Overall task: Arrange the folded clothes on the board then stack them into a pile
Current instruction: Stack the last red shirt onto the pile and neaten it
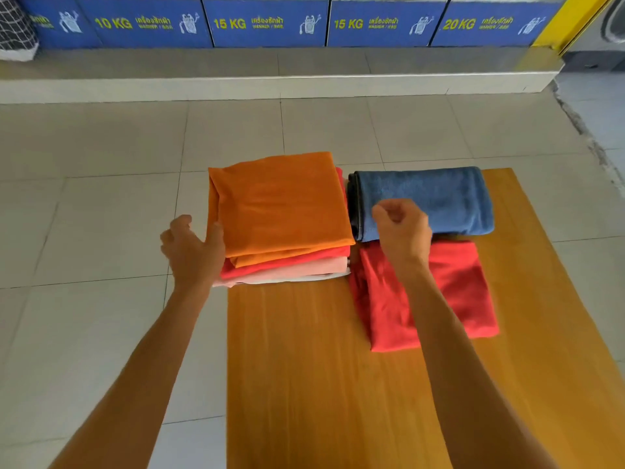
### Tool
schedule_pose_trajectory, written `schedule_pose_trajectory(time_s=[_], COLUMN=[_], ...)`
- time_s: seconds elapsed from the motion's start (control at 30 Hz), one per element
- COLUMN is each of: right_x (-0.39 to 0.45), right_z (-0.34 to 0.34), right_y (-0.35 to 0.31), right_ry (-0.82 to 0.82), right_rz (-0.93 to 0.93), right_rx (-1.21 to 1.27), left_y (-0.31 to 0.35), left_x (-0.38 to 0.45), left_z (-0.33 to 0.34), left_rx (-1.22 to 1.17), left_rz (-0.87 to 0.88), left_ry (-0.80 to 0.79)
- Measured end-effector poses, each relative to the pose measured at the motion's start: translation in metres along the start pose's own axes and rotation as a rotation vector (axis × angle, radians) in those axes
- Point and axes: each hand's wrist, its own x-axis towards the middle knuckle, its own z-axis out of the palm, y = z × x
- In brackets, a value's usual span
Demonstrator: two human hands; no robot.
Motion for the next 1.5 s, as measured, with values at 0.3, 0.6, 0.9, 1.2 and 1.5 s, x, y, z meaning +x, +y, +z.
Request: schedule_pose_trajectory(time_s=[0.3,0.6,0.9,1.2,1.5], right_x=[-0.005,-0.087,-0.176,-0.200,-0.197], right_z=[-0.076,-0.071,-0.076,-0.066,-0.051], right_y=[0.115,0.138,0.149,0.145,0.134], right_ry=[0.202,0.142,0.090,-0.075,-0.183], right_rz=[0.404,0.336,0.423,0.326,0.340], right_rx=[-0.354,-0.267,-0.062,0.056,0.179], left_y=[-0.024,0.001,-0.078,-0.082,-0.073], left_x=[-0.132,-0.182,-0.211,-0.205,-0.191], left_z=[0.011,0.059,0.007,-0.024,-0.013], left_rx=[-0.042,-0.065,0.027,0.026,-0.219], left_rz=[0.062,0.129,0.094,-0.007,-0.300], left_ry=[-0.493,-0.784,-0.852,-0.576,-0.732])
